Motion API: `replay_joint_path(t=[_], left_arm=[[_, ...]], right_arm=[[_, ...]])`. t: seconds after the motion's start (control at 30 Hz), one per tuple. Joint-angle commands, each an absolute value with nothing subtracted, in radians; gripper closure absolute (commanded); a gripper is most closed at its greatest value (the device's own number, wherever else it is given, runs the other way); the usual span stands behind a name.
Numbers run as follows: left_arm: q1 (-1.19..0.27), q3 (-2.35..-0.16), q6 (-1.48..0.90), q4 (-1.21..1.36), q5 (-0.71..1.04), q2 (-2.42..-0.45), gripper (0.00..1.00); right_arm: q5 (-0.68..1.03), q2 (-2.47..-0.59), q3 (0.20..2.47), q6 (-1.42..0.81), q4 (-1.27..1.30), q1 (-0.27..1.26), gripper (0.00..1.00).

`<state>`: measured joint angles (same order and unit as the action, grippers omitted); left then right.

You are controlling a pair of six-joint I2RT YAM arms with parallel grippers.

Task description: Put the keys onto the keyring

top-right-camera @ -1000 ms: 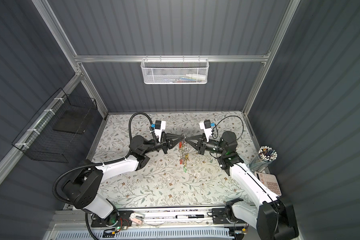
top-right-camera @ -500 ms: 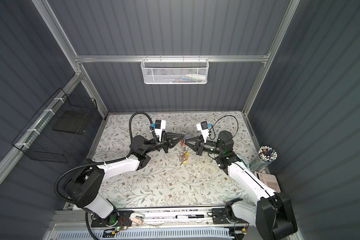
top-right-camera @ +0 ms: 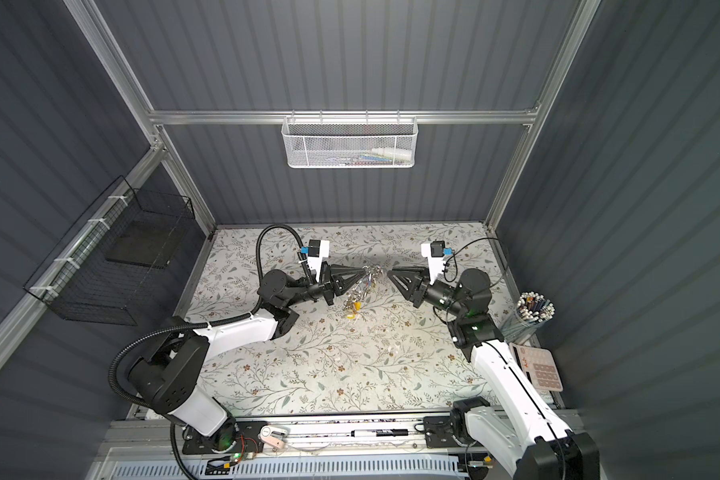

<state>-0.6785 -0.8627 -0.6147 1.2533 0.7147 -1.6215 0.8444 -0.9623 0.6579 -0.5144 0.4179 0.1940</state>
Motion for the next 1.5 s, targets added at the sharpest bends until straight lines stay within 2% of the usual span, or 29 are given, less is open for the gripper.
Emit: replay_joint_path(t=[0.0, 0.07, 0.33, 0.6, 0.83, 1.2, 1.47], left_arm=[[-0.675, -0.871, -0.626, 1.310, 0.755, -1.616, 1.00], [-0.675, -0.873, -0.640, 1.320, 0.769, -1.622, 1.00], [-0.675, -0.880, -0.661, 1.330, 0.808, -1.631, 1.00], [-0.675, -0.882, -0.685, 1.363, 0.827, -1.644, 1.00], [-0.675, -0.886, -0.680, 1.364, 0.819, -1.654, 1.00], [-0.675, -0.897, -0.679, 1.359, 0.821, -1.658, 1.00], [-0.675, -0.902, -0.659, 1.330, 0.820, -1.648, 1.00]], right_arm=[[0.879, -0.951, 0.700, -0.475, 0.419, 0.232, 0.60], [0.885, -0.966, 0.714, -0.451, 0.411, 0.258, 0.56], [0.939, -1.038, 0.739, -0.488, 0.495, 0.291, 0.56], [0.961, -1.073, 0.753, -0.488, 0.500, 0.301, 0.66], [0.976, -1.081, 0.747, -0.487, 0.504, 0.312, 0.79], [0.988, -1.100, 0.749, -0.484, 0.501, 0.315, 0.83], [0.988, -1.107, 0.748, -0.478, 0.495, 0.316, 0.93]])
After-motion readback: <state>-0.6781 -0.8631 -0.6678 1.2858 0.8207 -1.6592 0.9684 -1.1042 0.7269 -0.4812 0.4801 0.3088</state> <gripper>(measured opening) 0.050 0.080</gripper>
